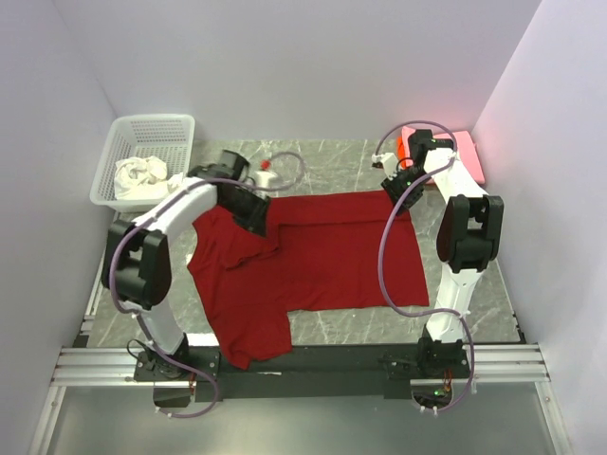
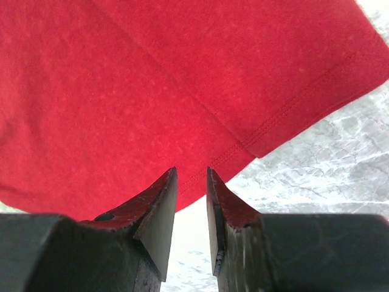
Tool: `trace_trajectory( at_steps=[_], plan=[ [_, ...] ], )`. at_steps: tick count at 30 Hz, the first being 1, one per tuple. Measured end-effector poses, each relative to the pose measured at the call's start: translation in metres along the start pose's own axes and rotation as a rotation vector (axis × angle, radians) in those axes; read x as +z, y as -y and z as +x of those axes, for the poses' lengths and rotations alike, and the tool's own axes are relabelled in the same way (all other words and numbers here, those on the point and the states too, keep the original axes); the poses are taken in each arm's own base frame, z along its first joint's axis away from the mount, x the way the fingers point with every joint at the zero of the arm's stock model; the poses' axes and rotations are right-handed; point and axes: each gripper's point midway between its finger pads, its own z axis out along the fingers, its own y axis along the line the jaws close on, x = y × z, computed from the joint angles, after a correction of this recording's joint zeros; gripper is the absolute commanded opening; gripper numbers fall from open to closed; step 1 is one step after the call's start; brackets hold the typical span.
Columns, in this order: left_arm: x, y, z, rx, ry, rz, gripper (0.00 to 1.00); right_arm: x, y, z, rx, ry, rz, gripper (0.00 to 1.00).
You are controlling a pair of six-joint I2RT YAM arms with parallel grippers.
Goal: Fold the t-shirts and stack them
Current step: Fold the tshirt
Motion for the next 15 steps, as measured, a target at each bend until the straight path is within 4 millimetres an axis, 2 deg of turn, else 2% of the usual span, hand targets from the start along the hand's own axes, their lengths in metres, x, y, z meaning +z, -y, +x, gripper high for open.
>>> trace_trajectory(
  at_steps=[3, 7, 10, 15],
  plan=[
    [-0.023, -0.033, 0.000, -0.065, 0.041, -0.083, 0.27, 0.002, 0.001, -0.003, 0.020, 0.001, 0.020, 0.32],
    [-0.037, -0.091, 0.023, -0.194, 0.005, -0.217, 0.27, 0.016, -0.002, -0.007, 0.044, -0.019, 0.064, 0.31],
    [-0.030, -0.126, 0.046, -0.273, -0.065, -0.288, 0.27, 0.029, -0.009, -0.009, 0.053, -0.048, 0.082, 0.31],
    [-0.012, -0.153, 0.075, -0.348, -0.180, -0.337, 0.23, 0.051, -0.007, -0.010, 0.068, -0.098, 0.120, 0.28]
  ],
)
